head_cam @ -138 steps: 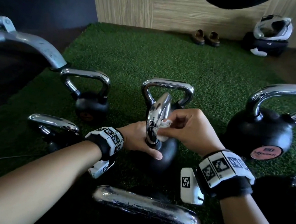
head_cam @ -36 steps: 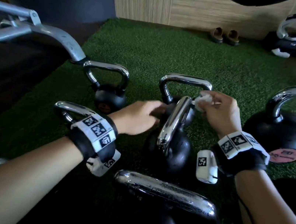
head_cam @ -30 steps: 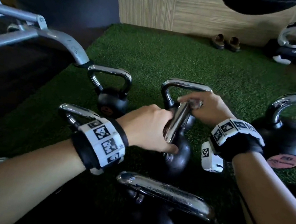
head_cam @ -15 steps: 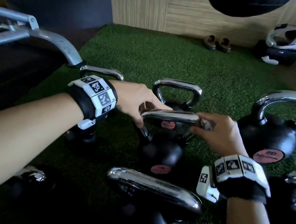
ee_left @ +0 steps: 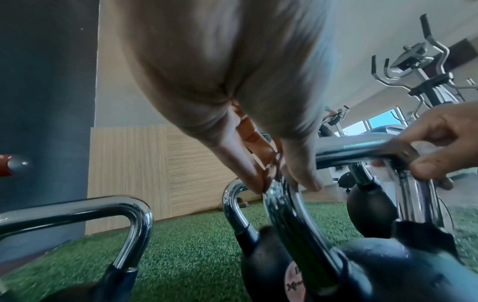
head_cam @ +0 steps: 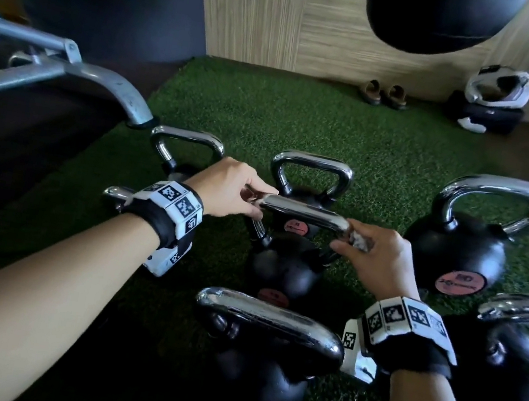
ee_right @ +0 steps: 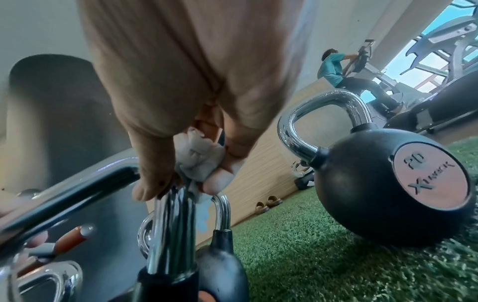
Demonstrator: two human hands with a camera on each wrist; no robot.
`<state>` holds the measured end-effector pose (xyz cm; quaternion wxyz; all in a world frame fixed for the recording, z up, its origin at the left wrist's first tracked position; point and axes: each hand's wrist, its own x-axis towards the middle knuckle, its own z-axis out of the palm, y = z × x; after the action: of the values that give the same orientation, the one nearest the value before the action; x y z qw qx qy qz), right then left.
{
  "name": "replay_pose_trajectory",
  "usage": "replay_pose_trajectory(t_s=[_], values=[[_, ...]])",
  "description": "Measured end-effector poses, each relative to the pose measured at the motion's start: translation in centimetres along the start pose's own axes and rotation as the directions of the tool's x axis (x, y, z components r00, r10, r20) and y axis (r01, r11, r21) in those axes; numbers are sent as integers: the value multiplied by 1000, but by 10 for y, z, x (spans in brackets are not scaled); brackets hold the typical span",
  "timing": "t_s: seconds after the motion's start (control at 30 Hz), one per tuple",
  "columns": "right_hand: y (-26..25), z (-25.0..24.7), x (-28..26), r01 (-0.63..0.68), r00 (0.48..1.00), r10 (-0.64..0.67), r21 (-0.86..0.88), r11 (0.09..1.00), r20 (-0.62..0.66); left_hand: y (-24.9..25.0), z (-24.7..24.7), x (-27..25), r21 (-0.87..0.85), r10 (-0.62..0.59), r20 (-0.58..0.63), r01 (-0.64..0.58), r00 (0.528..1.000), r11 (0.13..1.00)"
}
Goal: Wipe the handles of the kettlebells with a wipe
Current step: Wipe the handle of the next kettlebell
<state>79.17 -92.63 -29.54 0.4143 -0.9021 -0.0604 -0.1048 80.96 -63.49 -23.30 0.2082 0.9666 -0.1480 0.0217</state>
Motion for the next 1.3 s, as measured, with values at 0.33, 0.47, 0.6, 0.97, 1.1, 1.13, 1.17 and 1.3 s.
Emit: replay_pose_trajectory(t_s=[0.33,0.47,0.6,0.97,1.1,1.13,1.17,1.3], values=[[-35,-61,-76,30,997,-38,114,993,66,-10,9,-87,-132,-218,71,226,973,965],[-71,-65,-119,199,970,-211,101,975,121,-22,31,-129,-162,-207,342,275,917,948],[-87,-50,-145,300,950,-292,-66,952,115,-21,58,-158,-161,-244,512,371,824,915],[-116,-18,-147,368,927,-352,-129,921,132,2,111,-166,-258,-230,498,396,836,881],[-120,-10,-143,389,910,-341,-202,899,237,-5,122,-169,-367,-245,450,429,858,826],[-118,-12,-142,375,916,-321,-228,899,240,-7,124,-169,-384,-254,438,435,862,814],[-115,-15,-142,350,927,-297,-247,904,228,-8,126,-168,-389,-257,435,437,863,811],[-110,-22,-147,318,946,-283,-292,902,156,-9,129,-168,-406,-254,420,431,871,806]])
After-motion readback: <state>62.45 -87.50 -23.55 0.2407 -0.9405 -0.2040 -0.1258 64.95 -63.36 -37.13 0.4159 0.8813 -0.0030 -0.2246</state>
